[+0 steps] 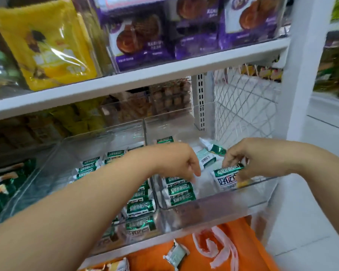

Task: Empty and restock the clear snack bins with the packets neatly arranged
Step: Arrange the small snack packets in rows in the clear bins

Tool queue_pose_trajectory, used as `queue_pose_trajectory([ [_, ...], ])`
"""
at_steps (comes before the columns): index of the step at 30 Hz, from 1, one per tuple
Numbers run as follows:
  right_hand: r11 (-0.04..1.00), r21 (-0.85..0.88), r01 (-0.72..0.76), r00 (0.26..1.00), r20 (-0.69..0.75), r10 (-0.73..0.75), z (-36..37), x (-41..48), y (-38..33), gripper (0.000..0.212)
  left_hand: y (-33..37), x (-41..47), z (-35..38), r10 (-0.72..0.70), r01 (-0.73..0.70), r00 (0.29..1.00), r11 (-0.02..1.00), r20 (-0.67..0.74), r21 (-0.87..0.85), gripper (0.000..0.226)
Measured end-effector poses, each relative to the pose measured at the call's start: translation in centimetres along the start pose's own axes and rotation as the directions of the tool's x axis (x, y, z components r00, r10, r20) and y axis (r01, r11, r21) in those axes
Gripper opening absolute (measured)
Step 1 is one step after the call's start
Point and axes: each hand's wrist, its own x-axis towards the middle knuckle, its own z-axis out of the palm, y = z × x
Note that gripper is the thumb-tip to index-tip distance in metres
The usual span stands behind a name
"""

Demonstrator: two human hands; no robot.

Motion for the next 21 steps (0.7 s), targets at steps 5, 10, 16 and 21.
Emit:
queue_pose_trajectory([
  [5, 0.998, -0.018, 0.058, 0.998, 0.031, -0.058, 0.0, -0.3, 0.2, 0.029, 1.4, 2.4, 2.0, -0.017, -0.007, 0.987, 0.99, 0.159, 0.144, 0.016],
  [10, 0.99, 0.06, 0.124, 0.992, 0.007, -0.125, -0.4, -0.4, 0.7, 0.032, 2.0, 2.6, 2.9, -0.003, -0.021, 0.995, 0.971, 0.098, 0.239, 0.047],
  [16, 0.975, 0.115, 0.191, 0.981, 0.014, -0.194, -0.5, -0.9, 0.2, 0.032, 0.5, 1.7, 1.5, 0.026, -0.036, 0.996, 0.992, 0.081, 0.122, 0.031],
  [21, 0.951, 0.178, 0.252, 0.959, 0.081, -0.27, 1.4, 0.7, -1.0, 0.032, -0.1, 2.0, 1.1, 0.051, -0.056, 0.998, 0.989, 0.046, 0.135, 0.011],
])
